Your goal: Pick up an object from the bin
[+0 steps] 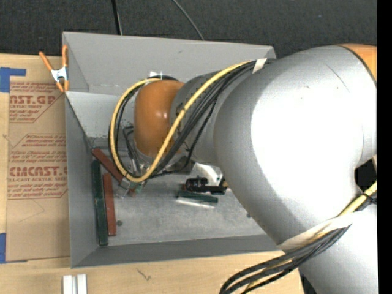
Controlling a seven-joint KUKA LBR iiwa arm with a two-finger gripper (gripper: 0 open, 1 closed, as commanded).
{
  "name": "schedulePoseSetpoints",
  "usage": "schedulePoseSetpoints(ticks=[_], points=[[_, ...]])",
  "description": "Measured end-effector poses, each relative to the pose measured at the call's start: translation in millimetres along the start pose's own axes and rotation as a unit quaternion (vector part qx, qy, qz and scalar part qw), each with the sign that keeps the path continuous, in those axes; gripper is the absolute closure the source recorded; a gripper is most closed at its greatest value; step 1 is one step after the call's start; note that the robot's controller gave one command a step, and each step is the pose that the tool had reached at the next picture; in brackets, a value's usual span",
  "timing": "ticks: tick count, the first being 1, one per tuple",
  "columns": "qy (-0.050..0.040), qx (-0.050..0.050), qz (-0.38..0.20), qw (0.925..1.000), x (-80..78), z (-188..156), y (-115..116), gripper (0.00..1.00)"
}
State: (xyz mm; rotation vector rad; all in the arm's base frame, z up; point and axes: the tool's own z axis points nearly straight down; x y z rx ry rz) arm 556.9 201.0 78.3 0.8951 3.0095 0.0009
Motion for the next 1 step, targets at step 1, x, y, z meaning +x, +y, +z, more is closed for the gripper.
schedulePoseSetpoints(ticks=[1], points=[[0.0013,0.002,0.001,1.0000,0.3,-12.4,-1.0,1.00]])
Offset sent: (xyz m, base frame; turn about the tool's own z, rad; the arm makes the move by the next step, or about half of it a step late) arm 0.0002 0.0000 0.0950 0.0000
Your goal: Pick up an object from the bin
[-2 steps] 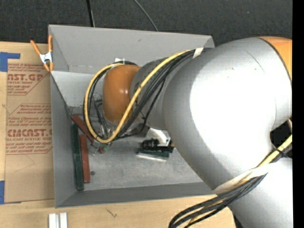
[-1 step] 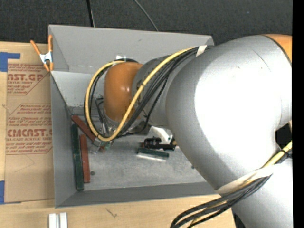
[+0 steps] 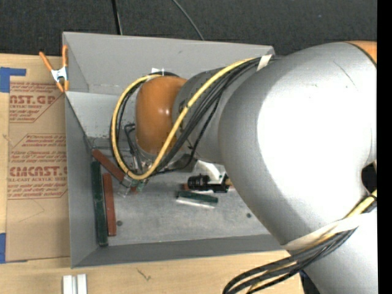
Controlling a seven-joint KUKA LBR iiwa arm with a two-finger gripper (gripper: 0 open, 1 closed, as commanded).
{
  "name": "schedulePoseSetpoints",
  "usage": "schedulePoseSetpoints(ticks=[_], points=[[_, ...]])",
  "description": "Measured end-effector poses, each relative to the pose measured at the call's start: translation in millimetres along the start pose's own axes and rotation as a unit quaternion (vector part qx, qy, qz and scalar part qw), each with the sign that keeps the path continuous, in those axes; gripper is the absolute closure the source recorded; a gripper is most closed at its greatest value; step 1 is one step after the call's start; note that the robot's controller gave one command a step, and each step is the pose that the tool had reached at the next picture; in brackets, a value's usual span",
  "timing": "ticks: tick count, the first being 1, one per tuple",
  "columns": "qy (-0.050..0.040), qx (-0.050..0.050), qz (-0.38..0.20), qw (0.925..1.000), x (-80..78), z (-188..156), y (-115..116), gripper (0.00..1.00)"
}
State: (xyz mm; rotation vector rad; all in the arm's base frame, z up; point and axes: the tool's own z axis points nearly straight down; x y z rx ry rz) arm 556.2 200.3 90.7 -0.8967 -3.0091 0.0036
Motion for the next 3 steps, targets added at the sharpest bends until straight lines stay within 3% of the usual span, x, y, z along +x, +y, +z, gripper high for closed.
schedulePoseSetpoints(ticks=[3], points=[[-0.0011,-0.002,0.000,1.0000,-0.2,-63,1,1.00]])
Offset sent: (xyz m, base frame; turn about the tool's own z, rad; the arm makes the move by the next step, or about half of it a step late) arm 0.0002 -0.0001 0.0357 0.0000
